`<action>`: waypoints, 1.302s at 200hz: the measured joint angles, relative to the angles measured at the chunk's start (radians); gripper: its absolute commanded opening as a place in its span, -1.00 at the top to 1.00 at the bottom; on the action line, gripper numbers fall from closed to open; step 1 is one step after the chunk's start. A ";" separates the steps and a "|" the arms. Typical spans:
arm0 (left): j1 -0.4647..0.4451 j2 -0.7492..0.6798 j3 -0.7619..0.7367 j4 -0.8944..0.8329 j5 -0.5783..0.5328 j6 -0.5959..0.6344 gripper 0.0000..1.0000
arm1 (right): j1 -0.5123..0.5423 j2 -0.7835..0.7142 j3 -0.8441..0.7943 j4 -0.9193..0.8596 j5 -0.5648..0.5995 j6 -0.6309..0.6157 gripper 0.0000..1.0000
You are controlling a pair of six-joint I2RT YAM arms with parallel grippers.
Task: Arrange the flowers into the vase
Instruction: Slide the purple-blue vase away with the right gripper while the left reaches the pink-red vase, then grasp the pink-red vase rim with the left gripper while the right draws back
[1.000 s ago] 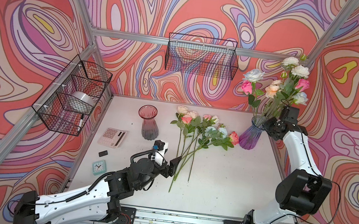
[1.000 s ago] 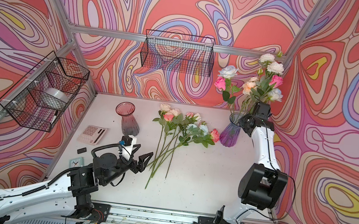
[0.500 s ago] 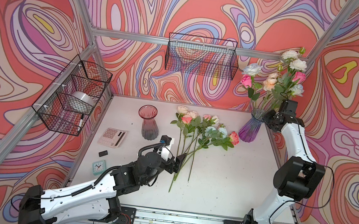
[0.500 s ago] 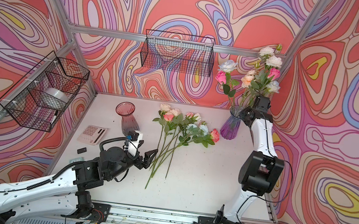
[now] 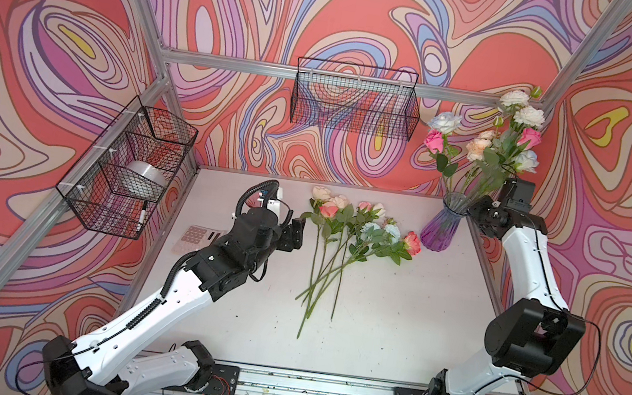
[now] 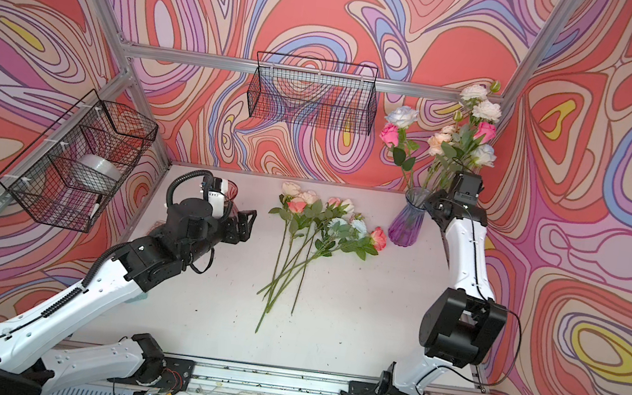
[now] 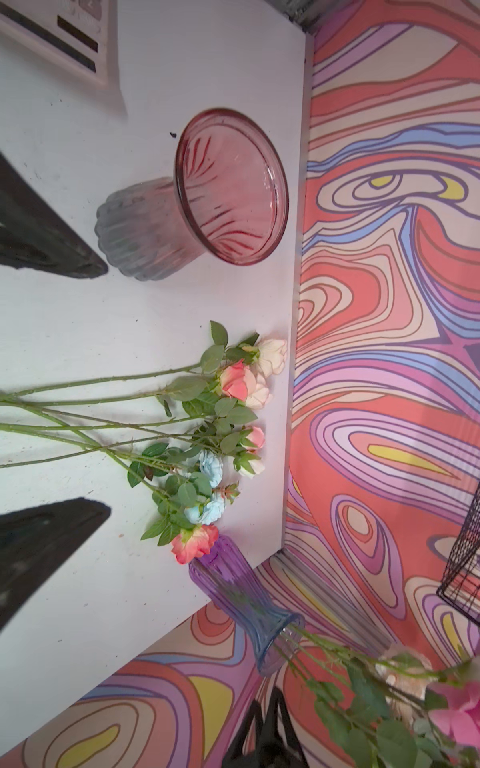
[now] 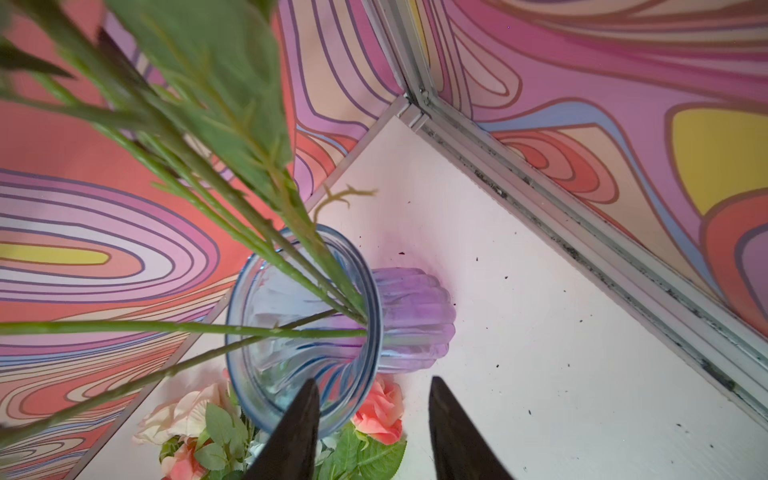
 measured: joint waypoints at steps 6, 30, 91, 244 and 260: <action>0.016 0.009 0.021 -0.026 0.006 -0.002 -0.69 | 0.000 -0.011 -0.003 0.001 0.002 -0.001 0.06; 0.075 0.040 0.095 -0.111 0.019 -0.005 -0.70 | 0.000 -0.041 -0.035 0.008 0.009 -0.003 0.06; 0.417 0.221 0.305 -0.313 0.159 -0.008 -0.45 | 0.024 -0.285 -0.275 0.028 0.016 -0.004 0.06; 0.576 0.729 0.642 -0.528 0.410 0.070 0.69 | 0.277 -0.698 -0.422 -0.080 -0.003 -0.089 0.02; 0.577 0.729 0.649 -0.542 0.448 0.066 0.83 | 0.277 -0.705 -0.431 -0.079 -0.014 -0.090 0.03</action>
